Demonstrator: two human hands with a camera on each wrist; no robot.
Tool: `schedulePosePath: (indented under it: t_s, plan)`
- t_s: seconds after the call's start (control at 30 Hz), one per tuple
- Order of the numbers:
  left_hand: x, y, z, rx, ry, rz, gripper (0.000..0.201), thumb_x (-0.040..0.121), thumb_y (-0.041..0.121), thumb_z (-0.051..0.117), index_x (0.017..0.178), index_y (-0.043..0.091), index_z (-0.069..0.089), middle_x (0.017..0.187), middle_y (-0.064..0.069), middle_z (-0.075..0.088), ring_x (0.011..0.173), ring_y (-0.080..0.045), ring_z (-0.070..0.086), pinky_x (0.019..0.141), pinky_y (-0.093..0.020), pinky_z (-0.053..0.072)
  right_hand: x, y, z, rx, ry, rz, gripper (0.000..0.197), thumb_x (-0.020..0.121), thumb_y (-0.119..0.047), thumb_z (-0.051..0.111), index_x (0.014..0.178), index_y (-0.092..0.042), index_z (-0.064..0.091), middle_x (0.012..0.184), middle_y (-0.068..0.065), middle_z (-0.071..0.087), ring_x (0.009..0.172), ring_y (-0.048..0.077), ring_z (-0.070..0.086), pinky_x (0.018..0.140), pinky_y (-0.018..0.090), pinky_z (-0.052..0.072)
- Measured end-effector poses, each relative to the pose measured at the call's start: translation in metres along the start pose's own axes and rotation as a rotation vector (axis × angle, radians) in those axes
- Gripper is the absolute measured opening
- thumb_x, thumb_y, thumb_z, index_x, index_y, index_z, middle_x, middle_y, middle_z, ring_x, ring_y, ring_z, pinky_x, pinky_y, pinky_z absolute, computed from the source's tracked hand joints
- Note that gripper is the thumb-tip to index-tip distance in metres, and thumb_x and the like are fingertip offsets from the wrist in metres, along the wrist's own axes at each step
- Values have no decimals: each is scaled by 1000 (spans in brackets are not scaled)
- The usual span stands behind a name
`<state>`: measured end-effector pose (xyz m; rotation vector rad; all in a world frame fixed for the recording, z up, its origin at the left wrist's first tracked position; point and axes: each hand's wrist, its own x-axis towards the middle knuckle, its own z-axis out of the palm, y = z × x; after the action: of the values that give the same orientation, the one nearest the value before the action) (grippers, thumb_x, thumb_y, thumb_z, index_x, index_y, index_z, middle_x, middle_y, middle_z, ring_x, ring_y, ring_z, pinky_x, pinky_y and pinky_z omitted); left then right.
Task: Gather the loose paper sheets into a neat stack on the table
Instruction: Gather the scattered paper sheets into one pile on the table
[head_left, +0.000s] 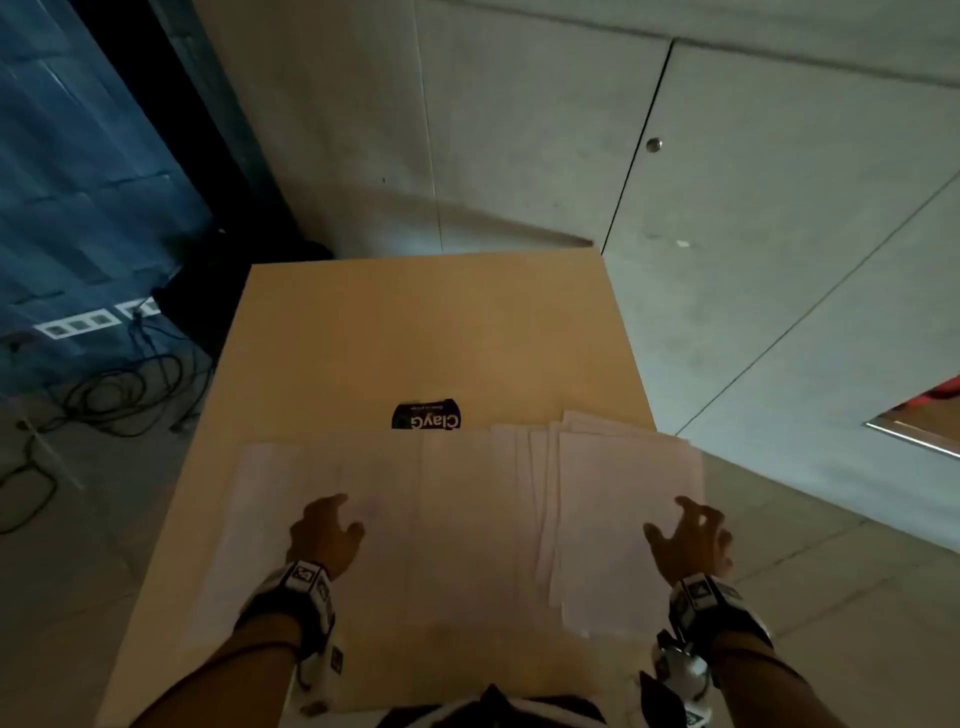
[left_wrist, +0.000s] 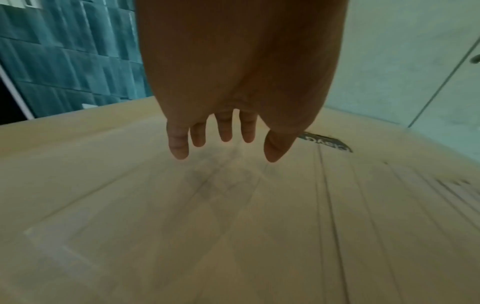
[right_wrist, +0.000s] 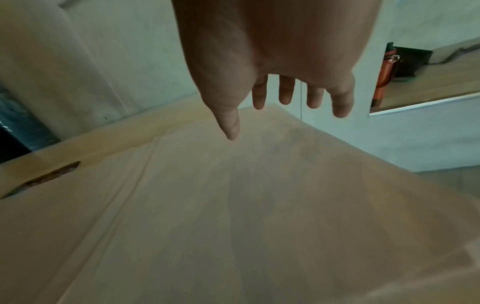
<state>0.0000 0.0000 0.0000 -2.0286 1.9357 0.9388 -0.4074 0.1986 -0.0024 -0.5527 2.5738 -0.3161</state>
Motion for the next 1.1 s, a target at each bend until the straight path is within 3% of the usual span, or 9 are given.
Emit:
schedulePosePath:
  t_s: [0.2,0.3,0.37,0.5,0.7,0.9,1.0,1.1]
  plan:
    - [31,-19,-13,7,-54,-180,76,87,45,58,149,20,22,159,-13,14,144,-35,20,118,-47,20,22,5,8,47,-94,152,96,75,-39,80,151,-20,25,157,15,17,140,42,26,111,60,27]
    - [43,-27,-20,-64,-49,-249,88,81,50,64,150,23,16,161,-13,5,145,-39,13,118,-50,13,30,5,17,119,-123,159,100,74,-38,81,152,-16,21,152,22,25,134,47,37,110,58,35]
    - [47,-32,-26,-98,-67,-331,99,77,56,65,151,27,5,161,-11,-5,145,-44,5,118,-52,11,32,3,21,122,-143,149,103,73,-40,81,152,-16,21,149,24,30,131,48,41,109,57,37]
    - [50,-28,-26,-43,-127,-366,108,76,66,58,150,26,-9,160,-10,-15,145,-47,-4,118,-54,9,26,-3,27,89,-140,129,101,72,-44,81,151,-19,24,149,20,30,131,46,42,108,58,37]
    - [32,13,0,0,-115,-300,95,82,64,50,150,29,-7,161,-5,-15,146,-44,-3,117,-54,16,10,-10,30,4,-84,88,89,75,-48,76,147,-20,32,151,16,31,136,40,37,108,57,35]
    - [14,48,12,-23,-2,-174,75,86,53,50,148,28,17,158,-3,12,138,-40,21,107,-53,34,-12,-21,35,-96,-63,21,82,81,-46,70,148,-20,32,156,15,27,141,38,26,109,54,36]
    - [15,40,9,-105,22,-227,78,85,52,53,149,30,13,161,-2,2,143,-39,9,112,-56,24,-21,-26,35,-86,-69,4,80,83,-46,67,150,-21,31,157,11,27,141,37,26,109,55,36]
    - [16,34,16,-76,-64,-276,86,84,57,51,151,31,3,162,-1,-10,146,-38,-4,116,-56,17,-26,-33,37,-109,-106,-23,79,84,-47,65,151,-23,29,157,9,25,141,37,25,108,55,37]
